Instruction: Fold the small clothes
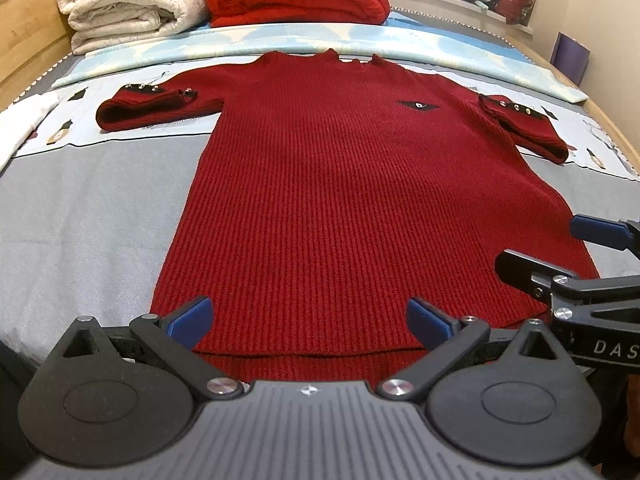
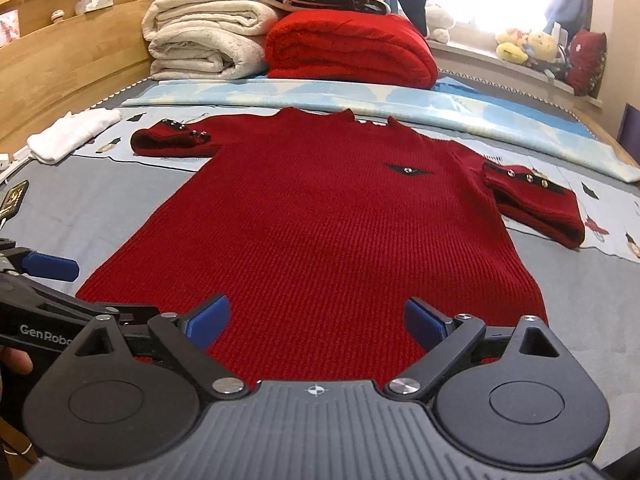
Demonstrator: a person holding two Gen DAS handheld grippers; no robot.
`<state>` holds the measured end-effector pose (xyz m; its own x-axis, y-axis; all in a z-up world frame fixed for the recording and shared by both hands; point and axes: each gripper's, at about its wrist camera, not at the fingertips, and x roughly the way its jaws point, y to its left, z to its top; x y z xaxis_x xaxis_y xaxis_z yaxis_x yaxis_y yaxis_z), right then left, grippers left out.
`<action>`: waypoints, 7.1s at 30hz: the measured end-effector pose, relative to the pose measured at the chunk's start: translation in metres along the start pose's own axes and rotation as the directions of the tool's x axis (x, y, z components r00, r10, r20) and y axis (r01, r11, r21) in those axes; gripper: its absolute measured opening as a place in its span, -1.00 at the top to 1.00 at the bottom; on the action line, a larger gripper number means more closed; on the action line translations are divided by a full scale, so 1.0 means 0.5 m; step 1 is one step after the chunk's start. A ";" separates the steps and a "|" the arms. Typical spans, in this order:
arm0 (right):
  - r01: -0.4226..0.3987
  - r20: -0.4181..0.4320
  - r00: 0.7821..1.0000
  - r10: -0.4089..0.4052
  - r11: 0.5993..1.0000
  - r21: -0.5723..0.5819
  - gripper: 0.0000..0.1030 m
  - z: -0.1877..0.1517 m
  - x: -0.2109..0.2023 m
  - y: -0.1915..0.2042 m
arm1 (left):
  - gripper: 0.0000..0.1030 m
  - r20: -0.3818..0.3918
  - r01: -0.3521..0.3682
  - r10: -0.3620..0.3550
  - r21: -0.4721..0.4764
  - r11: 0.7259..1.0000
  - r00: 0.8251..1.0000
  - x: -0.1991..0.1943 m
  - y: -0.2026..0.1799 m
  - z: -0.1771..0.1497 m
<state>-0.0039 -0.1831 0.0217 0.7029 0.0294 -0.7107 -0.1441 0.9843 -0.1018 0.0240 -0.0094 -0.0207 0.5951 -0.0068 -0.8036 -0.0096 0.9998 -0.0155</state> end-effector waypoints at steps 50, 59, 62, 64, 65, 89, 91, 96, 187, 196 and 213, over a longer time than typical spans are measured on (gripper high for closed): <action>0.173 0.150 0.971 -0.189 0.978 0.115 -0.52 0.034 -0.041 -0.060 | -0.98 0.087 -0.008 0.004 0.048 0.999 0.996 -0.019 0.016 0.021; 0.230 0.188 0.951 -0.245 0.968 0.098 -0.51 0.090 -0.062 -0.307 | -0.29 0.199 -0.002 -0.043 0.219 0.976 0.979 -0.017 0.161 0.133; 0.237 0.044 0.966 -0.253 0.943 0.232 -0.37 0.069 -0.013 -0.379 | -0.25 0.072 0.049 -0.048 -0.014 0.999 0.996 0.054 0.230 0.135; 0.208 0.018 0.975 -0.222 0.938 0.276 -0.33 0.062 0.012 -0.399 | -0.25 -0.004 0.059 -0.060 -0.110 0.992 0.998 0.098 0.249 0.140; 0.213 -0.014 0.976 -0.218 0.932 0.293 -0.33 0.056 0.032 -0.407 | -0.25 -0.042 0.038 -0.043 -0.125 0.991 0.998 0.114 0.253 0.138; 0.295 -0.473 0.863 -0.177 0.937 0.187 0.13 -0.032 0.211 -0.383 | 0.61 -0.278 0.049 -0.046 0.001 0.999 0.960 0.208 0.239 0.082; 0.326 -0.469 0.858 -0.210 0.928 0.181 0.61 -0.026 0.208 -0.386 | 0.68 -0.264 0.059 -0.056 0.001 0.998 0.963 0.199 0.243 0.078; 0.286 -0.442 0.881 -0.167 0.934 0.216 0.79 -0.021 0.195 -0.383 | 0.86 -0.213 0.097 -0.100 -0.026 0.995 0.972 0.153 0.260 0.063; 0.077 0.057 0.994 -0.091 0.975 0.208 0.30 0.221 0.062 -0.257 | -0.26 0.141 -0.025 0.023 0.016 1.000 0.990 0.115 0.153 0.500; 0.054 0.130 0.989 -0.069 0.992 0.118 0.31 0.424 0.166 -0.190 | -0.26 0.080 -0.094 0.098 -0.046 0.994 0.992 0.207 0.212 0.535; -0.081 0.051 0.996 0.074 0.986 0.148 0.64 0.449 0.380 -0.173 | 0.28 -0.087 -0.173 0.168 -0.054 0.983 0.982 0.359 0.400 0.539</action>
<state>0.2984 -0.2233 0.0516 0.7246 0.1108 -0.6802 -0.0958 0.9936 0.0598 0.3456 0.1938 -0.0076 0.5126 0.1598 -0.8436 -0.1554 0.9836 0.0919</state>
